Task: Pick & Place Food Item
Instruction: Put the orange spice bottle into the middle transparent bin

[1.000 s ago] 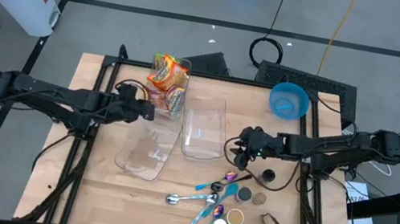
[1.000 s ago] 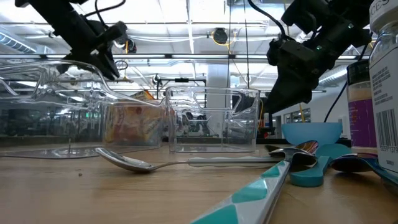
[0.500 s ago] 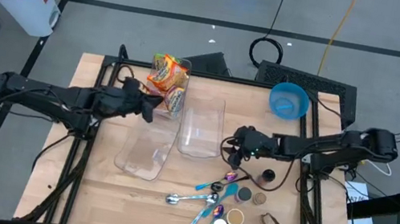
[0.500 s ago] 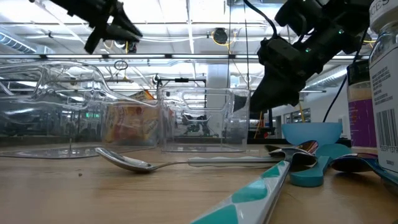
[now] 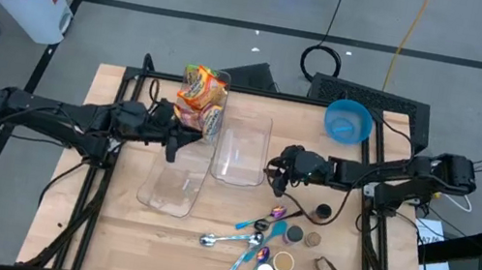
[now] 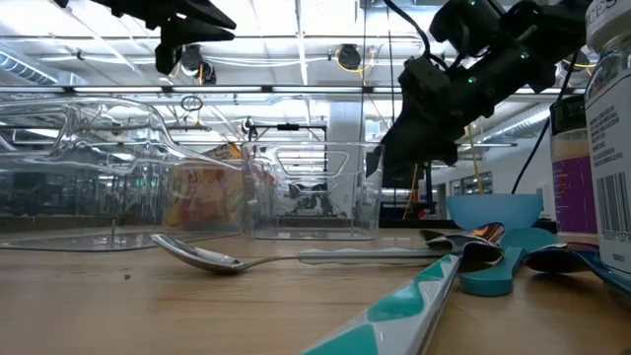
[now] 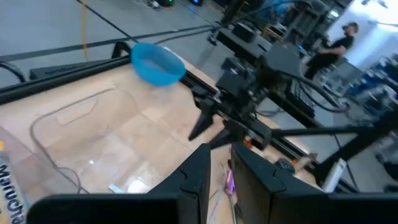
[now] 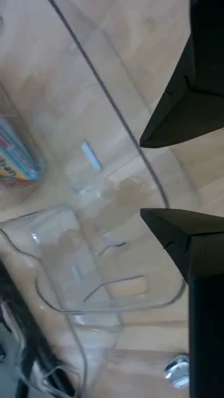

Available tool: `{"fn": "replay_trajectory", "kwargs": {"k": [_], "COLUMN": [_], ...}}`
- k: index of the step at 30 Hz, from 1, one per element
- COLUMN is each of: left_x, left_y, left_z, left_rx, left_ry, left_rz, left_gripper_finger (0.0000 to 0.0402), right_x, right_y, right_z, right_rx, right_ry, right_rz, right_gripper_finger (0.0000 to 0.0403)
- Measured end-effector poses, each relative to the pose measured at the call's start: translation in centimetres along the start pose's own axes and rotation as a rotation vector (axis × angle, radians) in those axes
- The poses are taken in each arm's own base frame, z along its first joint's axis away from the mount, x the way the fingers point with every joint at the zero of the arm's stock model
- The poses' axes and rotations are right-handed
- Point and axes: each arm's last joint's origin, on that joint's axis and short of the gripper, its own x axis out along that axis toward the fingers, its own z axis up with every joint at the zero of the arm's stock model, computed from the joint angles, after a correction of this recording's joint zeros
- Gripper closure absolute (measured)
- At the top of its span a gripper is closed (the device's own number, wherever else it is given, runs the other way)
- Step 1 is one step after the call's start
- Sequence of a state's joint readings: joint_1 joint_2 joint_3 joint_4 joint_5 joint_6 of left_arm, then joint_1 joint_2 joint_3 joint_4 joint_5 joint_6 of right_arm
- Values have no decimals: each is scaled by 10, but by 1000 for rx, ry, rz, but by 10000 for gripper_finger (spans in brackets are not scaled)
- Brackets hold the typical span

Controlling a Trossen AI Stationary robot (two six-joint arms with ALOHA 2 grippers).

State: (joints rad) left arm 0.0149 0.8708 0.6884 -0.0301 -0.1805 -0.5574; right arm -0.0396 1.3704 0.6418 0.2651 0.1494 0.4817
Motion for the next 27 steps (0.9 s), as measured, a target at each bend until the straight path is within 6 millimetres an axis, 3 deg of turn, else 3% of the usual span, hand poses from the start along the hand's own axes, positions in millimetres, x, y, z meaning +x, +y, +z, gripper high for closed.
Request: {"fn": "replay_trajectory", "kwargs": {"k": [7,16,22,27], "left_x": [-15,-68,-97,-104], "left_y": [-4,-2,10,20], "left_z": [9,23,19,11], "left_rx": [180,452,556,534], "left_ry": [-2,-161,-166,-101], "left_rz": [-162,-195,-71,81], "left_gripper_finger": [332,332,332,332], "right_x": [-27,-81,-102,-111], "right_y": [9,18,18,17], "right_z": [16,43,50,52], "right_rx": [-41,-185,-289,-369], "right_ry": [-34,-269,-363,-406], "right_rz": [165,258,269,266], "right_gripper_finger": [243,243,243,243]}}
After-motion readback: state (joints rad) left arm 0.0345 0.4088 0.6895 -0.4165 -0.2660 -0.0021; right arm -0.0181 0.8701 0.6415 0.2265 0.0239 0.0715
